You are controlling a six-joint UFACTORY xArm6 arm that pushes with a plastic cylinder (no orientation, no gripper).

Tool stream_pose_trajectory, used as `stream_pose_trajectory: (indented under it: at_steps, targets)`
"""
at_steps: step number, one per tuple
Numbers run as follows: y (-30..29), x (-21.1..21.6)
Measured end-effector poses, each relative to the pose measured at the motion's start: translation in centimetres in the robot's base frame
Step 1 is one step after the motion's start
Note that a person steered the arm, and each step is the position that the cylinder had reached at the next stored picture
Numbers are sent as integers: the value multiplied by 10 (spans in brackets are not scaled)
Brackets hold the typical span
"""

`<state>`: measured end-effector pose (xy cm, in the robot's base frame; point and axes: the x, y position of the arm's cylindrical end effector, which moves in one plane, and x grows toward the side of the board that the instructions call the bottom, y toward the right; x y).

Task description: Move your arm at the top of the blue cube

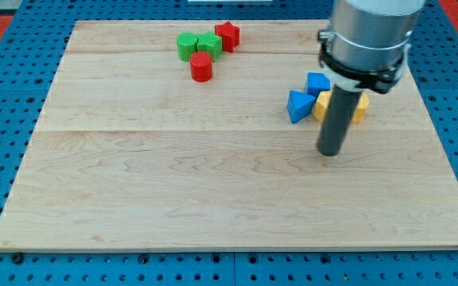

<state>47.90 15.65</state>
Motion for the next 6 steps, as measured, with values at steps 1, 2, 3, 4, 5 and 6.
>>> stream_pose_trajectory:
  at_steps: [1,2,3,4,5,6]
  targets:
    - [96,-25]
    - [134,-104]
    - [126,-179]
    - [56,-196]
    - [-12,-218]
    - [-81,-198]
